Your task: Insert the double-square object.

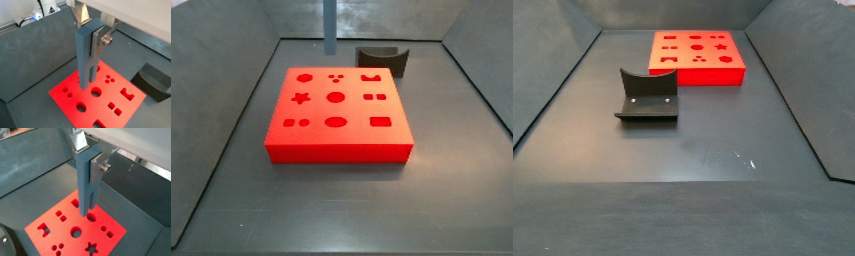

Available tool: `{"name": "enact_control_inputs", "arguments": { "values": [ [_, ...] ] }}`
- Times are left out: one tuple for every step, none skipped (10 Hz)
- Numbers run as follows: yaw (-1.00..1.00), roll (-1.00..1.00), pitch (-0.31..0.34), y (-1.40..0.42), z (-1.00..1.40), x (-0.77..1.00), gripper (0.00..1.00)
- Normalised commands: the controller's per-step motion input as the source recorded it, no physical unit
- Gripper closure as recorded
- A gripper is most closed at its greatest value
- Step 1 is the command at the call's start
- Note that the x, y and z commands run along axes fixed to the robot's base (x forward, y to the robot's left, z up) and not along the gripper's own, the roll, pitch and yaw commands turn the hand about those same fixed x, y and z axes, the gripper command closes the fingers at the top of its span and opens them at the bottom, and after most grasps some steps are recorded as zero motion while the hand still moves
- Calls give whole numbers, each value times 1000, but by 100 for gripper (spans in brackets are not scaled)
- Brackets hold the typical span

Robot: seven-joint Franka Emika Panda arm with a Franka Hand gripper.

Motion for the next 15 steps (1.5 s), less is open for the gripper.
{"name": "enact_control_inputs", "arguments": {
  "values": [
    [-1000, 0, -20, 0, -57, 0, 100],
    [-1000, 0, -21, 0, -66, 0, 100],
    [-1000, 0, -4, 0, -106, 0, 100],
    [-1000, 0, -19, 0, -186, 0, 100],
    [-1000, 0, -19, 0, -186, 0, 100],
    [-1000, 0, -19, 0, -189, 0, 100],
    [-1000, 0, -19, 0, -189, 0, 100],
    [-1000, 0, -24, 0, -177, 0, 100],
    [-1000, 0, -27, 0, -171, 0, 100],
    [-1000, 0, -27, 0, -171, 0, 100],
    [-1000, 0, -26, 0, -171, 0, 100],
    [-1000, 0, -19, 0, -166, 0, 100],
    [-1000, 0, -16, 0, -160, 0, 100],
    [-1000, 0, -11, 0, -160, 0, 100],
    [-1000, 0, 0, 0, -174, 0, 100]
  ]
}}
